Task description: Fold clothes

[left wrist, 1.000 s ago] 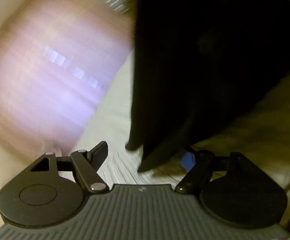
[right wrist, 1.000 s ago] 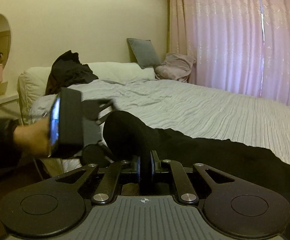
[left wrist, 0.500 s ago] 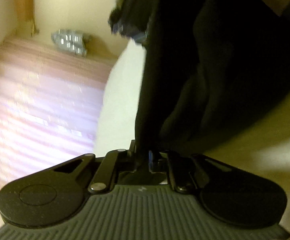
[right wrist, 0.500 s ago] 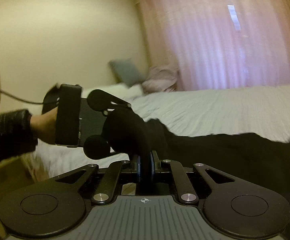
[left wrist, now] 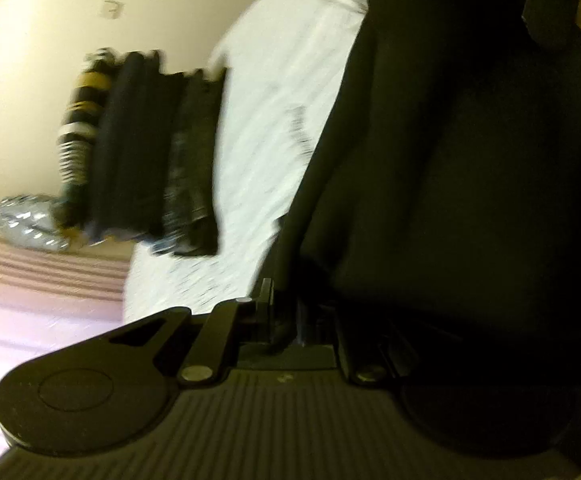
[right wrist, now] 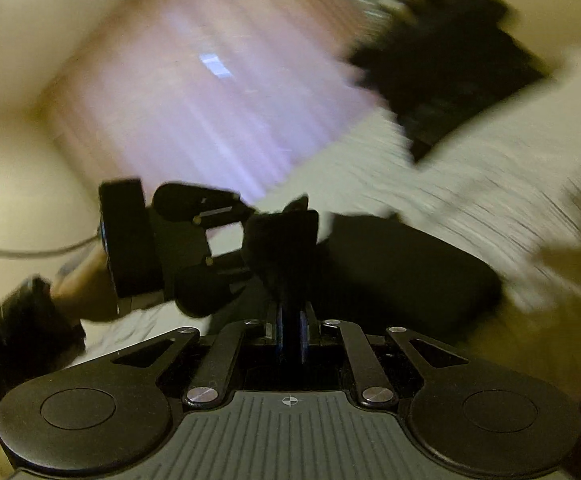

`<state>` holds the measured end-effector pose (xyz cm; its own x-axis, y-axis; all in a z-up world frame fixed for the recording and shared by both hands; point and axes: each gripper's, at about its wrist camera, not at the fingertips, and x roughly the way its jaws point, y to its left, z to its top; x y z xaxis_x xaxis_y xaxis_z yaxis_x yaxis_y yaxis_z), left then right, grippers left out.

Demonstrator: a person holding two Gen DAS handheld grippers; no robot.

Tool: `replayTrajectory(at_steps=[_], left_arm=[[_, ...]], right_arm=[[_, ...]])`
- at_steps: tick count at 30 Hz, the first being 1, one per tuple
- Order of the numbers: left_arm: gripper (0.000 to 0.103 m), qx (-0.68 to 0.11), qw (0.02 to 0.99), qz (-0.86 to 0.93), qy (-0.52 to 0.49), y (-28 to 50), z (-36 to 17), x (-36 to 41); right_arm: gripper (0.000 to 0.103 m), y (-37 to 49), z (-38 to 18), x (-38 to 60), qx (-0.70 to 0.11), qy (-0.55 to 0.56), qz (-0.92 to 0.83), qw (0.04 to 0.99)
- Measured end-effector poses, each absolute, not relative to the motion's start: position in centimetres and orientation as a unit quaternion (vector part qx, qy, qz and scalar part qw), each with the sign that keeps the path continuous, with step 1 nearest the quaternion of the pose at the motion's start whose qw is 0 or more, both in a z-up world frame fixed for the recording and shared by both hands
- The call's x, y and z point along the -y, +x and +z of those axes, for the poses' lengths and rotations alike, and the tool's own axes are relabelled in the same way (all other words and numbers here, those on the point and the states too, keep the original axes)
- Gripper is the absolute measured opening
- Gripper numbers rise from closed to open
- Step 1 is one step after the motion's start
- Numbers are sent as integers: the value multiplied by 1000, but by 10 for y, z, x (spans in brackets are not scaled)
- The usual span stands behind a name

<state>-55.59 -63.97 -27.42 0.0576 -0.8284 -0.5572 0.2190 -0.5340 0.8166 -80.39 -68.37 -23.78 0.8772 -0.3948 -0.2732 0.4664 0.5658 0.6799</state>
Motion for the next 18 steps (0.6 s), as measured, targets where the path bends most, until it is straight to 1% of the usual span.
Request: replayTrajectory(at_steps=[3, 7, 10, 13, 15, 16, 17, 18], left_arm=[[9, 261, 405, -639, 599, -558, -273, 647], [9, 272, 411, -645, 584, -571, -252, 647], [9, 268, 402, -646, 590, -572, -261, 658], [10, 242, 399, -654, 596, -582, -282, 659], [14, 234, 413, -658, 585, -580, -281, 663], [21, 227, 428, -660, 574, -577, -275, 662], [31, 217, 443, -664, 562, -573, -269, 663], [34, 199, 462, -673, 542, -565, -259, 664]], right_arm=[[7, -818, -250, 697, -43, 434, -251, 864], [7, -827, -249, 696, -34, 432, -260, 863], [7, -834, -249, 698, -24, 429, -275, 860], [7, -833, -255, 707, -26, 444, -284, 850], [7, -833, -258, 710, -29, 449, -289, 845], [8, -833, -260, 711, -29, 451, -291, 843], [8, -834, -261, 711, -28, 454, -293, 841], [8, -834, -263, 712, -29, 456, -294, 839]])
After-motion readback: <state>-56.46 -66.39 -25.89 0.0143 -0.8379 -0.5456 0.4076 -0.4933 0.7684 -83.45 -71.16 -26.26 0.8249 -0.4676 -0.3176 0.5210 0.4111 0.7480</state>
